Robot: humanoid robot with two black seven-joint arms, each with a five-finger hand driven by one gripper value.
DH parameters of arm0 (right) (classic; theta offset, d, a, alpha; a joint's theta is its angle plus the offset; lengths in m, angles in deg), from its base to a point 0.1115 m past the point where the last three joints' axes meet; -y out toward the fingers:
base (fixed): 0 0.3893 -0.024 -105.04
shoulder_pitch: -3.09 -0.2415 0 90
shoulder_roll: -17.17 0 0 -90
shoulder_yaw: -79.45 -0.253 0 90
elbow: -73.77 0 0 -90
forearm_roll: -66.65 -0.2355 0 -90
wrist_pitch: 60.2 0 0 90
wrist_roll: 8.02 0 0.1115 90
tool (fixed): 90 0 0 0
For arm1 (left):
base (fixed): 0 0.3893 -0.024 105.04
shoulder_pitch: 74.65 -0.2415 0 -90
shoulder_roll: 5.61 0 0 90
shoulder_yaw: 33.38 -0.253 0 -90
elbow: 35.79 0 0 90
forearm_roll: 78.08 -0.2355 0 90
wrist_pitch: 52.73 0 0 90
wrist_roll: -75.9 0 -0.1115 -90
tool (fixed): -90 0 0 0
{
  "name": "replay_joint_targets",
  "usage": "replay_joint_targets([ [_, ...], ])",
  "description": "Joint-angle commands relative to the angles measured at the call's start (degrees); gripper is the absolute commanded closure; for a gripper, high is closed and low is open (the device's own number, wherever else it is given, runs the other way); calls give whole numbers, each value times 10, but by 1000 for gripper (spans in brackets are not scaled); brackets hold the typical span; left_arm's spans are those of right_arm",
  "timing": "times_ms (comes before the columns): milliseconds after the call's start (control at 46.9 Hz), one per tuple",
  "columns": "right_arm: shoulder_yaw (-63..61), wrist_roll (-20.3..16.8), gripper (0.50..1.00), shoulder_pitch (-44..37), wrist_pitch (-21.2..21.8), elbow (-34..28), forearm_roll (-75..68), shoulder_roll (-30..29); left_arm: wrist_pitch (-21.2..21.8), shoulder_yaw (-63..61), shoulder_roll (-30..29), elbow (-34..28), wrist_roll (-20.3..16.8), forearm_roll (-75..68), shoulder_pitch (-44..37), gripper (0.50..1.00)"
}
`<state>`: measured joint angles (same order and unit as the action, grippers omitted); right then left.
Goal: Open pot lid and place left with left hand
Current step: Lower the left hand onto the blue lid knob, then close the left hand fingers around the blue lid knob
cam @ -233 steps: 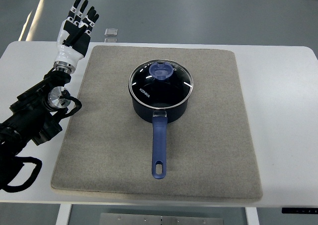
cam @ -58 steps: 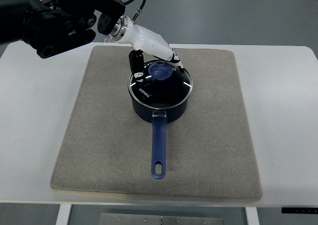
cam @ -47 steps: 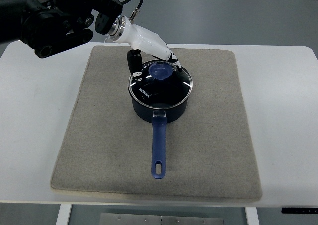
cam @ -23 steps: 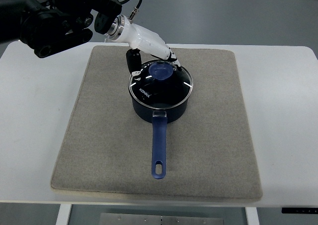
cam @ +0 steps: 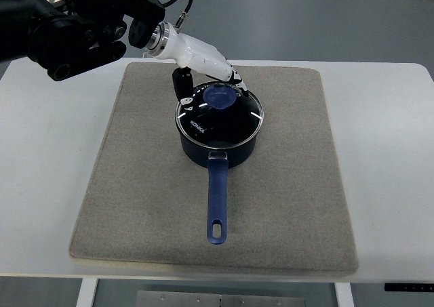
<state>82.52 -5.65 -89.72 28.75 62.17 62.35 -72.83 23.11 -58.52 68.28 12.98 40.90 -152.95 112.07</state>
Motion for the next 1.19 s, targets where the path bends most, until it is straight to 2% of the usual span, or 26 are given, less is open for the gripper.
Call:
replay_joint_targets([
  [0,0,0,585,0,0,0,0,0,1,0,0,0,0,1,0,519],
  [1173,0,0,585,0,0,0,0,0,1,12,6,-3,0,-4,-14,527],
])
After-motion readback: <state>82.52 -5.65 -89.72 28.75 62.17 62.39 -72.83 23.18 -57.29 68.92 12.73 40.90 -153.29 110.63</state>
